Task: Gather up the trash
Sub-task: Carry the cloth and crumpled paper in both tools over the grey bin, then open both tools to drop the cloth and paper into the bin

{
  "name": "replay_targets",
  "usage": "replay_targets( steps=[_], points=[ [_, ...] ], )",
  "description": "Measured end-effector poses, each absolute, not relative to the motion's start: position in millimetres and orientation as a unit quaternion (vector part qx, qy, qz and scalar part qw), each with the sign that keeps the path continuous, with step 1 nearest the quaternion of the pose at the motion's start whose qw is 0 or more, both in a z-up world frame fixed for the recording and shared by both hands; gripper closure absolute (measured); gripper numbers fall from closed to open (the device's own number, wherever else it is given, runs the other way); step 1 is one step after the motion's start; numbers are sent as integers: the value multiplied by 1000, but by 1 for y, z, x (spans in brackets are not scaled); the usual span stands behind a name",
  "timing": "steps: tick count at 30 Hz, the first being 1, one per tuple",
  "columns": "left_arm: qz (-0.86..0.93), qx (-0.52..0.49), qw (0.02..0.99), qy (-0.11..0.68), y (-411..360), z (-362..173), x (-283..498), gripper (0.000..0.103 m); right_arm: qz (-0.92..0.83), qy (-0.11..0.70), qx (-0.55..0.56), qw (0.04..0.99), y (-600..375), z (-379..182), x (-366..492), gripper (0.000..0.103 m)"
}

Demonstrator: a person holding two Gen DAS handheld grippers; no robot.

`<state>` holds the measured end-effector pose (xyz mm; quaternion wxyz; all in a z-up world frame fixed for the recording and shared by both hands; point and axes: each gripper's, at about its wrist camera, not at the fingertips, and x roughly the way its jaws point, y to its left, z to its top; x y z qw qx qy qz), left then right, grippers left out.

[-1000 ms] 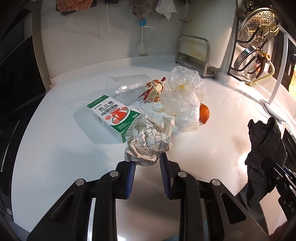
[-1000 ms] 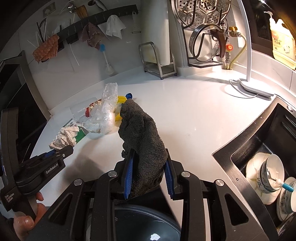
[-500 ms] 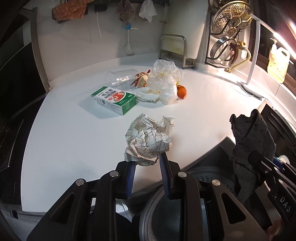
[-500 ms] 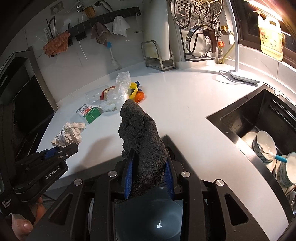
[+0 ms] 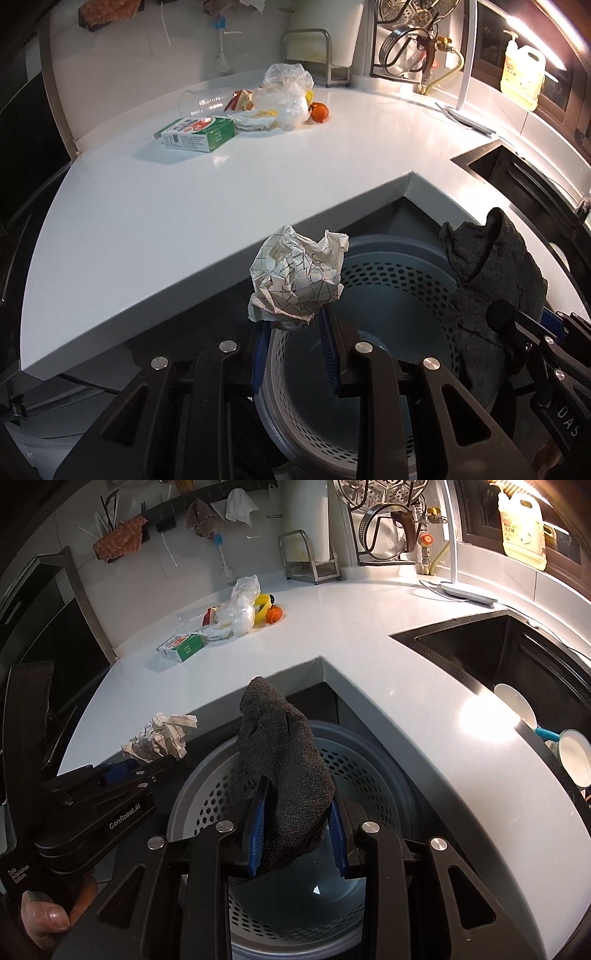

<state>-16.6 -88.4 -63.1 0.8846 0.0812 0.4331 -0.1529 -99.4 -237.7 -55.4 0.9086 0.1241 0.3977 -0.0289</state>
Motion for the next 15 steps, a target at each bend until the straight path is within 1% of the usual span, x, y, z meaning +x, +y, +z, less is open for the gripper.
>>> replay_targets(
  steps=[11, 15],
  points=[
    [-168, 92, 861, 472, -94, -91, -27, 76, -24, 427, 131, 894, -236, -85, -114, 74],
    [-166, 94, 860, 473, -94, -95, -29, 72, -24, 433, 134, 891, -238, -94, -114, 74]
  ],
)
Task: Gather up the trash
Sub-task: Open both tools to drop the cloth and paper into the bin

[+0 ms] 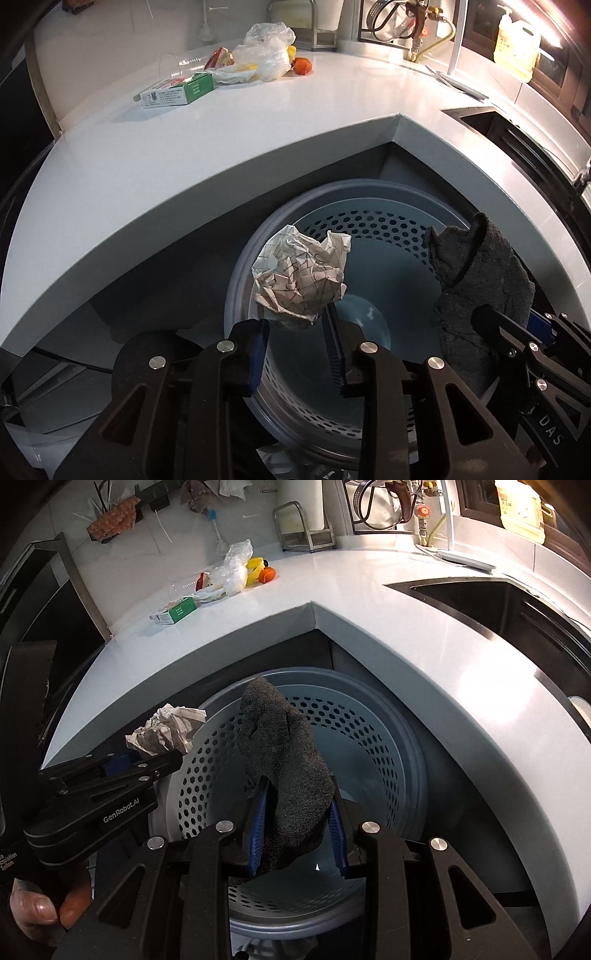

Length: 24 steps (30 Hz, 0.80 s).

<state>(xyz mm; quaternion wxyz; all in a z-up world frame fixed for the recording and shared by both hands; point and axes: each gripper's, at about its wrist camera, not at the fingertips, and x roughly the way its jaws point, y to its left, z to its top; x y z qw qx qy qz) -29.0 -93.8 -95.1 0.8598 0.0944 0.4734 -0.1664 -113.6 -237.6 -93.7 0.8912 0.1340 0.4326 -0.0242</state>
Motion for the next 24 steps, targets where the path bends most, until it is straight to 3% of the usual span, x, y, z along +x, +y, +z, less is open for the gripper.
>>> replay_targets(
  steps=[11, 14, 15, 24],
  points=[
    [-162, 102, 857, 478, -91, -99, -32, 67, -23, 443, 140, 885, -239, -107, -109, 72],
    [-160, 98, 860, 475, -90, -98, -31, 46, -23, 433, 141, 890, -239, -107, -111, 56],
    [-159, 97, 862, 472, -89, -97, -32, 39, -25, 430, 142, 891, -240, -106, -111, 47],
    [-157, 99, 860, 474, -88, -97, -33, 38, -26, 431, 147, 890, -241, -106, -112, 46]
  ],
)
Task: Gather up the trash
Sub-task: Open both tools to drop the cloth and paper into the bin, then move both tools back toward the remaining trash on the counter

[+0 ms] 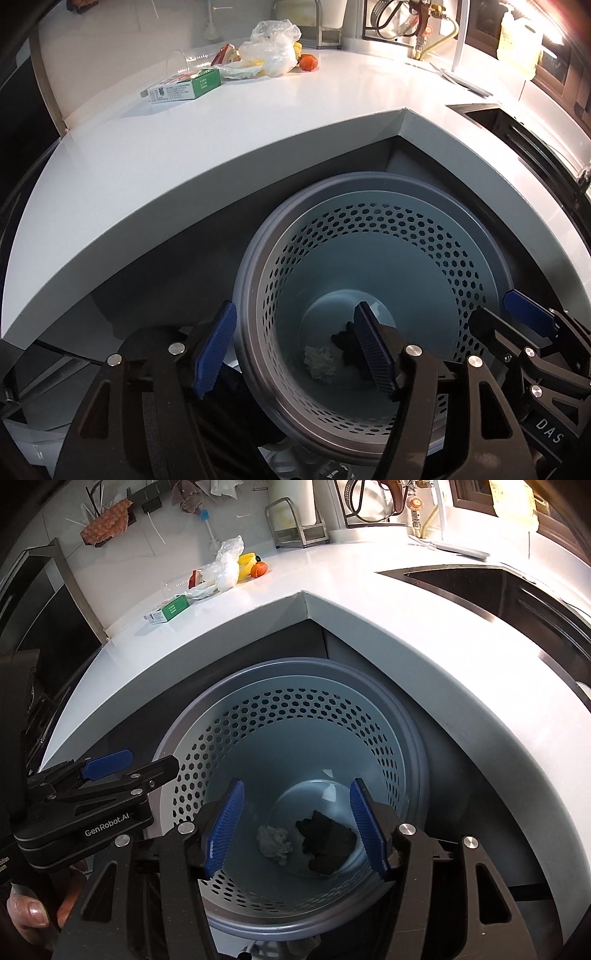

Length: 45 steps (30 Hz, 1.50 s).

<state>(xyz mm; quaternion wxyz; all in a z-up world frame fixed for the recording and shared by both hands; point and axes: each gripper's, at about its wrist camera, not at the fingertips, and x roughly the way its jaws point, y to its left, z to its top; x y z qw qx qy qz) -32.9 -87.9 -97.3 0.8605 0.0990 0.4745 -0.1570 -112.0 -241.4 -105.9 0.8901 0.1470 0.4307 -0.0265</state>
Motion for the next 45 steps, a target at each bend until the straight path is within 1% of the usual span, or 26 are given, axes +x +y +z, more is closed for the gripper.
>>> replay_targets(
  steps=[7, 11, 16, 20, 24, 28, 33, 45],
  points=[
    [-151, 93, 861, 476, -83, -96, -29, 38, -20, 426, 150, 892, -240, -102, -110, 46],
    [-141, 77, 868, 470, -72, -85, -20, 36, -15, 412, 148, 899, -239, -91, -106, 46],
    [-120, 51, 891, 436, -55, -55, -3, 30, -14, 382, 140, 914, -237, -67, -88, 46],
    [-98, 40, 910, 400, -46, -26, 16, 29, -11, 362, 127, 923, -236, -47, -63, 45],
    [-78, 25, 927, 366, -38, 3, 38, 23, 0, 340, 106, 934, -235, -26, -39, 43],
    [-62, 16, 939, 338, -35, 22, 58, 20, 7, 321, 88, 943, -235, -8, -16, 41],
    [-52, 9, 942, 331, -37, 29, 79, 20, 14, 322, 78, 943, -237, 1, 18, 39],
    [-35, 10, 938, 344, -46, 14, 130, 20, 27, 341, 73, 937, -256, -3, 97, 39]
  ],
)
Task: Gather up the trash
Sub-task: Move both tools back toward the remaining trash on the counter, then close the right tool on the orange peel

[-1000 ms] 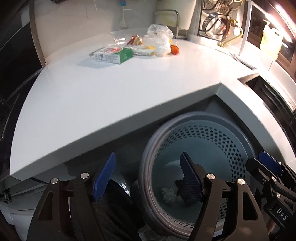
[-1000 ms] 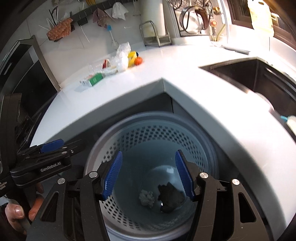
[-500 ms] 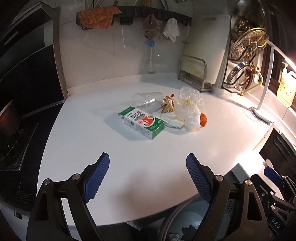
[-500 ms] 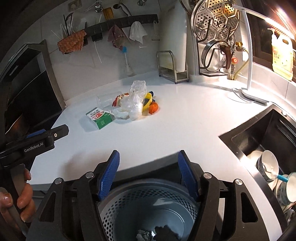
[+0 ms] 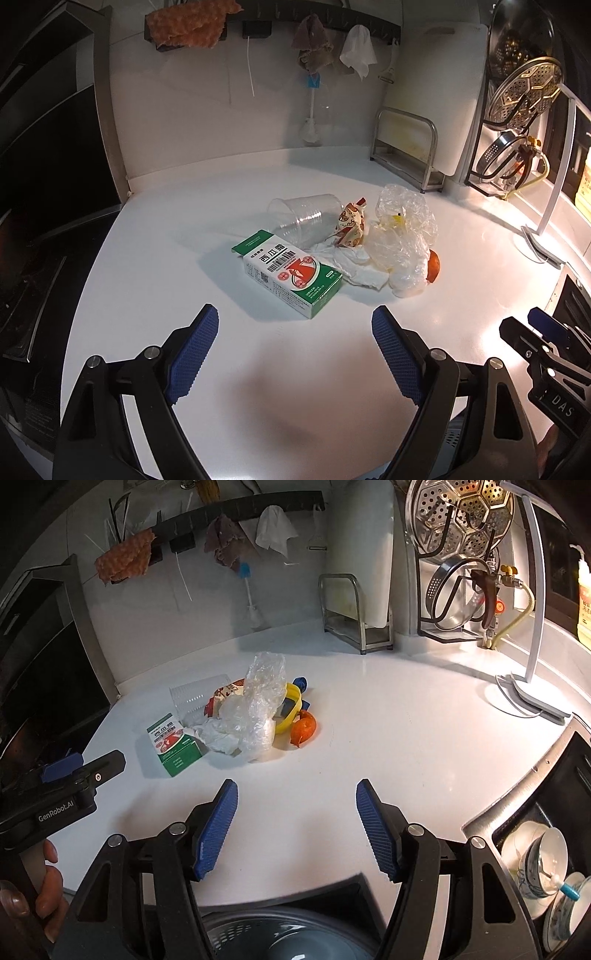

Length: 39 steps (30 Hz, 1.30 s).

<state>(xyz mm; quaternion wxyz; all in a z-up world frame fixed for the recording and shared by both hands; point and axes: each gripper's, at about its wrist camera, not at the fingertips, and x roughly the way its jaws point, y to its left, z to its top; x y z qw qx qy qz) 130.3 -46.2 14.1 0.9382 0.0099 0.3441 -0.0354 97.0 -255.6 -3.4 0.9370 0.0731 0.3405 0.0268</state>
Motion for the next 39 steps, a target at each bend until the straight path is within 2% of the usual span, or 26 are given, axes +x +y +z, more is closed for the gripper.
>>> replay_targets(
  steps=[12, 33, 35, 39],
  points=[
    [-24, 9, 928, 371, -56, -11, 170, 19, 31, 381, 66, 922, -269, -29, 163, 39],
    [-6, 11, 921, 389, -56, -29, 185, 19, 18, 433, 13, 901, -261, -52, 246, 39],
    [-5, 12, 921, 390, -57, -30, 185, 19, 21, 435, 11, 900, -259, -53, 248, 43],
    [-4, 11, 920, 392, -58, -32, 187, 19, 29, 439, 9, 898, -256, -55, 249, 60]
  ],
)
